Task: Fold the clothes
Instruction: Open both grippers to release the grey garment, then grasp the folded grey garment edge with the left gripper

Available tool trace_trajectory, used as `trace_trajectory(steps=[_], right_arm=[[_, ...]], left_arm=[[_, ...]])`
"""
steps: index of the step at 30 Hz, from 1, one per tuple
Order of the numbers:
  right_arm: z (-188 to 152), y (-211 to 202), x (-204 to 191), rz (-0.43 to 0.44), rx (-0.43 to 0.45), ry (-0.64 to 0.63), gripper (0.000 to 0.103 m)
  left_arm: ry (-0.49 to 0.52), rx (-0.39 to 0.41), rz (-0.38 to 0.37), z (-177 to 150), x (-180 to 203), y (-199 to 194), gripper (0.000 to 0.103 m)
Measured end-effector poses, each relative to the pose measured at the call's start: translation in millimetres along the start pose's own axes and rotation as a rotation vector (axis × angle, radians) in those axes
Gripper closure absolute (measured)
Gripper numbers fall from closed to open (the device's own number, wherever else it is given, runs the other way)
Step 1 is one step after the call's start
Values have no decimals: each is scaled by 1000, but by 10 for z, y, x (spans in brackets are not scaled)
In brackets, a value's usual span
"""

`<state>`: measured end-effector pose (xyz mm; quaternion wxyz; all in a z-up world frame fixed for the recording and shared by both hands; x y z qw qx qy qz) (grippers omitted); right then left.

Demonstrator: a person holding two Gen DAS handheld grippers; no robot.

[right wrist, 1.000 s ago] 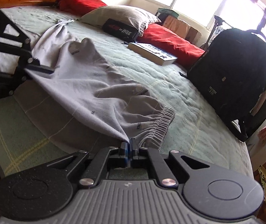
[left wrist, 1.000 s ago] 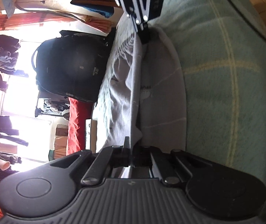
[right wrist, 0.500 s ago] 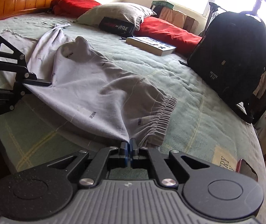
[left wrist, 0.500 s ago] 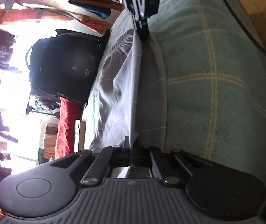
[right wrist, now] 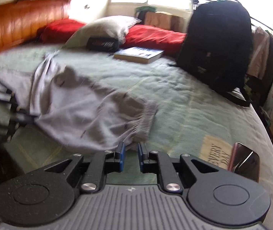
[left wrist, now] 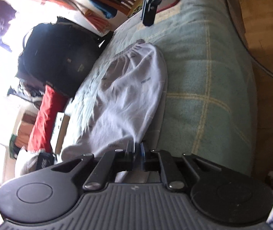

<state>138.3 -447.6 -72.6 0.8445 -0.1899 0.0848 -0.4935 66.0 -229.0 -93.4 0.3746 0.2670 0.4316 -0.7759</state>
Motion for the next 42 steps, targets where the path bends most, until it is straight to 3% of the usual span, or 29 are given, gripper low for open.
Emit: trace_trajectory(steps=[5,8,14,17,18,22,25,27,33,38,42], right_arm=[[168,149,-68,52,37,57,68],[194,395,-219,87,19,67,66],[-149,812,-399,80,-108,83,65],[-207,737,-349,93,-82,142,60],[-174,722,-338,86,-76,164,59],[53,749,-393,90,-30,215,48],[268,878,-545,171,-8,240,42],[415,1022,-714,231,-4,230,42],[775,1382,-1480,405,-25,47,54],[841,1697,-2243,498,-80,-182,80],[828,1956,-2616,536,-132,-271,81]], left_arm=[[-140,-18,32,-123,-290,-172,92],[-260,-42,62,-206,-447,-126,92],[-544,-75,17,-583,-514,35,93],[-605,-40,23,-711,-502,-94,90],[-646,-34,22,-744,-548,-140,85],[-881,-44,37,-987,-842,-275,44],[-1046,-55,59,-1248,-1063,-324,40],[-1126,-100,82,-1454,-1176,-309,32],[-1279,-228,124,-1942,-1358,-387,32],[-1407,-209,114,-2192,-1519,-506,29],[-1533,-172,91,-2380,-1628,-571,29]])
Point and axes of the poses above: each gripper's, at about its wrist camera, not at the fingertips, and y roughly the way its jaws point, x to its right, z to its top, the point moved 3 cm from there along y, roughly the way its jaws point, and after that the axes turned 12 degrees about x, right-handed, at the moved point
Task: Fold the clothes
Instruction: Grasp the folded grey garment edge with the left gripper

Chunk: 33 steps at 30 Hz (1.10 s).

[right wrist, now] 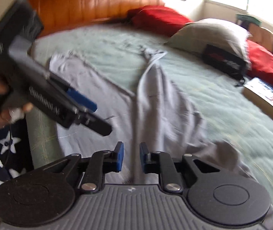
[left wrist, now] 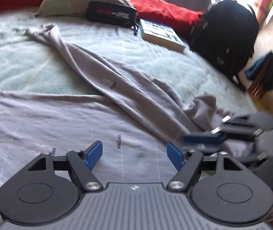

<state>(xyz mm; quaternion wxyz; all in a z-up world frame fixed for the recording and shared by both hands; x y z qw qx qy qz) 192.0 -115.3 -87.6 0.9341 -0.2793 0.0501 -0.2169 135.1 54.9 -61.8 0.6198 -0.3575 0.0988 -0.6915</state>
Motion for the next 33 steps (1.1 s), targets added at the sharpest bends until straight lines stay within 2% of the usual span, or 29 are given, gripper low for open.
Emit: trace_trajectory(steps=[4,6,7,8,9,12,16,22,25,31,33], right_arm=[[-34,250,-4,-85,-62,-78,81],[-79,275,25,-99,-75,-76,82],[-86,272,28,-102,-75,-78,85],[-93,267,27,-107,-74,-84,97],[-99,262,27,-113,-74,-89,100],[-80,229,30,-101,-57,-87,101],[28,139,76,-51,-10,-16,101],[129,55,130,90,30,136,100],[71,46,111,122,13,146,97],[-65,-148,183,102,32,198,89],[-121,-208,238,82,35,220,86]], left_arm=[[-112,-7,-52,55,-139,24,28],[-144,-10,-82,68,-156,52,28],[-160,-12,-96,75,-162,66,27],[-176,-13,-111,84,-156,87,27],[-193,-15,-126,92,-151,108,27],[-264,-21,-182,111,-135,186,26],[-380,-27,-249,109,-152,329,25],[-490,-20,-274,66,-232,594,25],[-520,2,-283,66,-270,676,25],[-562,38,-309,171,-366,773,25],[-563,61,-297,214,-422,807,25]])
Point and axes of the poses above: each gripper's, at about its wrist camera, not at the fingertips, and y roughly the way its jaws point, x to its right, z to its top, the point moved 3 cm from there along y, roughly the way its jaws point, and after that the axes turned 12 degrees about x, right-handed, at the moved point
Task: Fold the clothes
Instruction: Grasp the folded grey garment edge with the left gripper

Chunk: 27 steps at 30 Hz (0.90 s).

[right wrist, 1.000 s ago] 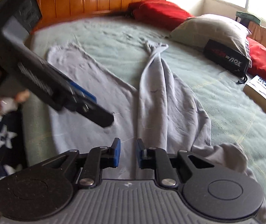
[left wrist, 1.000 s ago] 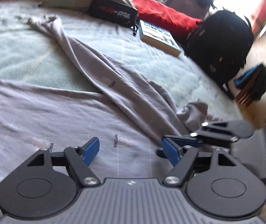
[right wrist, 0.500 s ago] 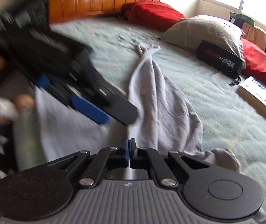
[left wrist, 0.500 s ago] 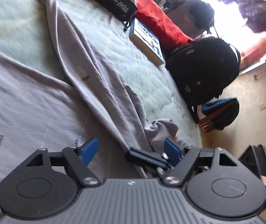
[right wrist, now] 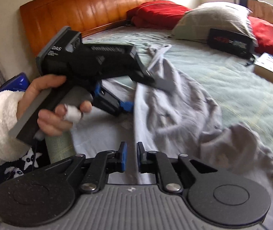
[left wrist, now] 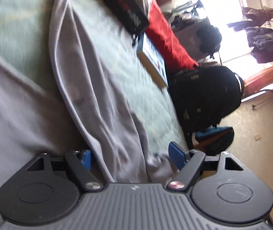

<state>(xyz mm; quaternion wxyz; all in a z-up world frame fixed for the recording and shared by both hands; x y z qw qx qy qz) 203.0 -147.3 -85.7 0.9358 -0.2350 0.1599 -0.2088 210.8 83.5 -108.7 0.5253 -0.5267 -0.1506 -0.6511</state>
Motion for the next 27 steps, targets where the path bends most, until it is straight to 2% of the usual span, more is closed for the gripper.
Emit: trace_trajectory(steps=[6,9,13,19,24,27], right_arm=[[-106,-86,136,-40,6,49,82],[-131,-123,157,-46,15,61,82],[-148,-151,195,-53,30,74,79],[-179,-158,267,-69,38,93,78],[-216,-234,359,-66,42,145,73],[-255,-281,406,-56,39,197,71]], left_arm=[[-1,30,7,88,-106,67,28],[-43,27,16,144,-104,72,32],[62,32,68,210,-2,170,30],[14,15,94,334,-22,397,30],[164,12,117,230,94,418,26],[159,41,94,316,55,507,26]])
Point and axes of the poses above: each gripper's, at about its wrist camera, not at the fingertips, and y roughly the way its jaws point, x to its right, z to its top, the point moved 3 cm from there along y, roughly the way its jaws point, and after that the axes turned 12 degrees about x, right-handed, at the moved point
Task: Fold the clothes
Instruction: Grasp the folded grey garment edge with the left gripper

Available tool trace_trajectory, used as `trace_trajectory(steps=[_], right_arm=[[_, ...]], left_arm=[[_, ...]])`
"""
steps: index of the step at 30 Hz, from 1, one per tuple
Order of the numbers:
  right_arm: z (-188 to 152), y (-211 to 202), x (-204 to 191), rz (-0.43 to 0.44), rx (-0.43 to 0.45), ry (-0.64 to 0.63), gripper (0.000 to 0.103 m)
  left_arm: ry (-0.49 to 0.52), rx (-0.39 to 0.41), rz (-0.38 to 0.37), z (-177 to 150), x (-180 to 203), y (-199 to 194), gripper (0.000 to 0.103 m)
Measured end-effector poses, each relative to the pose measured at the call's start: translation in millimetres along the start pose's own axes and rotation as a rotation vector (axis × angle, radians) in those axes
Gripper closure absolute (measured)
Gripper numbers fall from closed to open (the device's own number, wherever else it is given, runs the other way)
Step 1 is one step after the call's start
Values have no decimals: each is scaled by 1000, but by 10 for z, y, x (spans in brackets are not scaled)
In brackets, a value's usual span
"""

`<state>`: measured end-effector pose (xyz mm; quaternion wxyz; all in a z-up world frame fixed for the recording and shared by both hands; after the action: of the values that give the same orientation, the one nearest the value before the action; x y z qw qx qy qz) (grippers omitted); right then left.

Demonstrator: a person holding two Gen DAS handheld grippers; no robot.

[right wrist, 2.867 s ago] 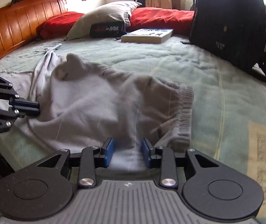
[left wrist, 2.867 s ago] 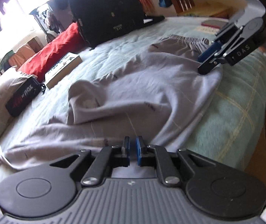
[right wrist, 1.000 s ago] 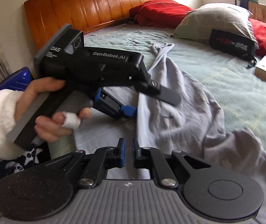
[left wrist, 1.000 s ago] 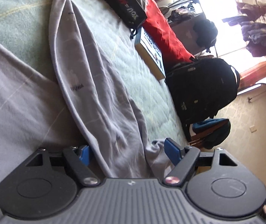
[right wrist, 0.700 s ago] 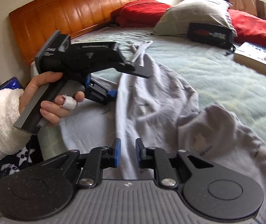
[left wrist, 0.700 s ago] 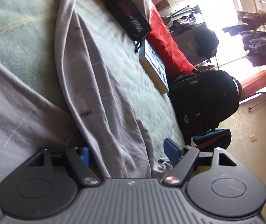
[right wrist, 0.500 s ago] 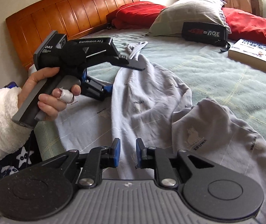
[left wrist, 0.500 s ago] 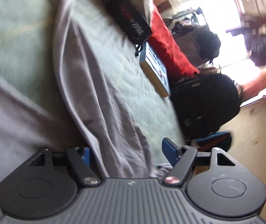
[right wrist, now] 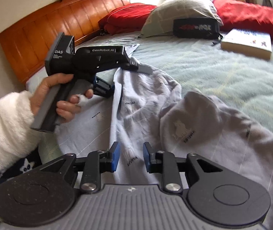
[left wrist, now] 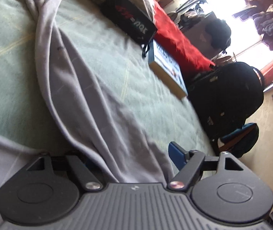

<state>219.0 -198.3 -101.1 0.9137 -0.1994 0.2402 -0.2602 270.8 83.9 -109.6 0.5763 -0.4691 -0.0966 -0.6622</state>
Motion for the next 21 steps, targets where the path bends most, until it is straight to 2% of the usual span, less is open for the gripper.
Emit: trace_trajectory(steps=[6,8,10,11,12,14,18,21], right_arm=[[-113,-137,35,-21,13,52,66],[-147,-181,59,-27,20,73,65],[-174,-205,83,-39,24,88,65],[-183,-224,88,-45,27,94,65],[-191,-242,84,-47,32,98,65],[-205,-288,75,-45,39,102,62],[-234,-363,80,-50,51,106,59],[-247,-439,105,-63,65,114,57]], left_arm=[[-51,55,-45,145,-137,123,26],[-38,58,-35,152,-135,129,31],[16,61,31,153,-123,135,64],[41,60,69,157,-123,135,77],[48,56,108,171,-136,121,98],[58,56,126,195,-133,53,98],[204,137,142,203,129,-218,99],[271,191,139,165,334,-503,99]])
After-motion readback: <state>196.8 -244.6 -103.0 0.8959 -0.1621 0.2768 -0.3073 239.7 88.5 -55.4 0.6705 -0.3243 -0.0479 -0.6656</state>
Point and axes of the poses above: each gripper's, at about its wrist camera, not at the fingertips, and y roughly the way its jaws point, x to its right, z to its top, the point moved 3 cm from there along y, roughly the way its jaws point, and after that the axes turned 12 degrees about x, right-handed, at the moved point
